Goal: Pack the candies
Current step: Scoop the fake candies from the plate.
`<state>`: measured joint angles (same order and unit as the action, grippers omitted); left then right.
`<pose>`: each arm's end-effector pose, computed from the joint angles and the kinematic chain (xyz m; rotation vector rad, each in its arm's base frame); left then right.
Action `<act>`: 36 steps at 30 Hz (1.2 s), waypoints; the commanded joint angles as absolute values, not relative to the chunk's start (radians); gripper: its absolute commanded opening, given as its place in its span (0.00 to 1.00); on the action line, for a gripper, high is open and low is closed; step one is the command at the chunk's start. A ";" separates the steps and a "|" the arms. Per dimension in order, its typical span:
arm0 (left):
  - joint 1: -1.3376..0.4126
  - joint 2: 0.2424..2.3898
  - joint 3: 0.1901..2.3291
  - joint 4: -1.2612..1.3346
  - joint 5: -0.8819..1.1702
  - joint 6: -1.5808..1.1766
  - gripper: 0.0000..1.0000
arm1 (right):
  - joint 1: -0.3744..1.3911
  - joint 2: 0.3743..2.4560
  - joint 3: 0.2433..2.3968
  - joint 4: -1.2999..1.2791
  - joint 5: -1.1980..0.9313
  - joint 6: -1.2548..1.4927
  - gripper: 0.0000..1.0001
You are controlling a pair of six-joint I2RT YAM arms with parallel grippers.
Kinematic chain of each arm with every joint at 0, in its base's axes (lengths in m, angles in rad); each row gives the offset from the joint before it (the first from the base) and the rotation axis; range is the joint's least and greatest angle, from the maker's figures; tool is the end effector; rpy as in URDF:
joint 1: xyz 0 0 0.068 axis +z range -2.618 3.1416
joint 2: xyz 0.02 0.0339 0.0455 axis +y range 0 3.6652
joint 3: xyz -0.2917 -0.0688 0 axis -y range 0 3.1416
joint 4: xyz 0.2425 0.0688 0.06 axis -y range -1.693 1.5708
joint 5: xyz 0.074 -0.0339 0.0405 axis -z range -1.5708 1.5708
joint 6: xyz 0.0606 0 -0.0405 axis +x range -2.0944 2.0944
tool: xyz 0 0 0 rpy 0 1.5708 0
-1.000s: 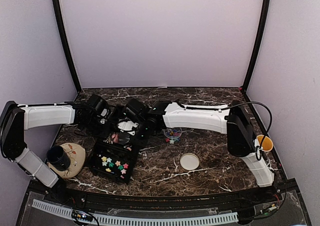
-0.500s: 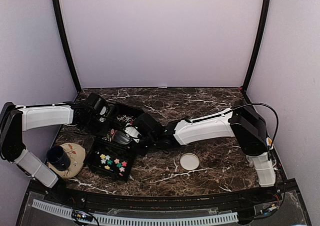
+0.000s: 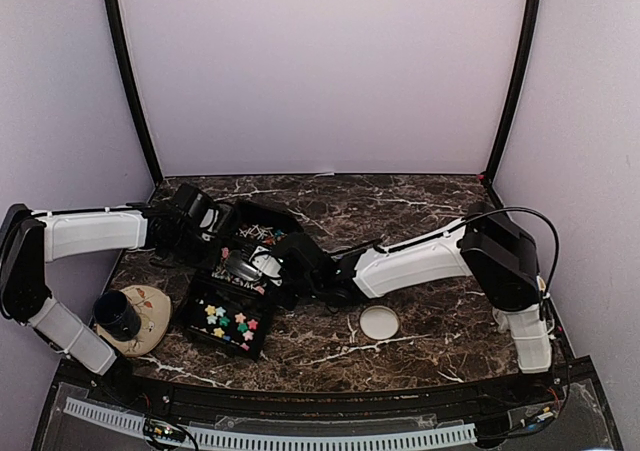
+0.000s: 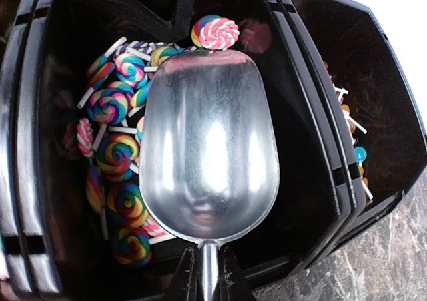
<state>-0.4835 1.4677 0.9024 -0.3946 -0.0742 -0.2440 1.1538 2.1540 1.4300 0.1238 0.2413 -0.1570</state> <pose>0.2712 -0.1373 0.2143 0.2737 2.5235 -0.1967 0.2205 0.4620 0.1663 -1.2091 1.7997 0.3150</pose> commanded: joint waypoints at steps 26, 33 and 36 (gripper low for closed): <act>-0.495 1.410 0.951 -0.328 0.014 -0.265 0.00 | 1.112 2.123 1.703 -0.581 0.231 -0.093 0.00; -0.495 1.424 0.963 -0.364 -0.046 -0.264 0.00 | 1.112 2.164 1.850 -0.752 0.251 -0.095 0.00; -0.495 1.439 0.970 -0.380 -0.054 -0.266 0.00 | 1.112 2.179 1.898 -0.843 0.250 -0.112 0.00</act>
<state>-0.4919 1.4681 0.9108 -0.4000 -0.0601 -0.2546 1.1389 2.1494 1.8263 -0.6712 0.1974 -0.1032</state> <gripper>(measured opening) 0.096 0.085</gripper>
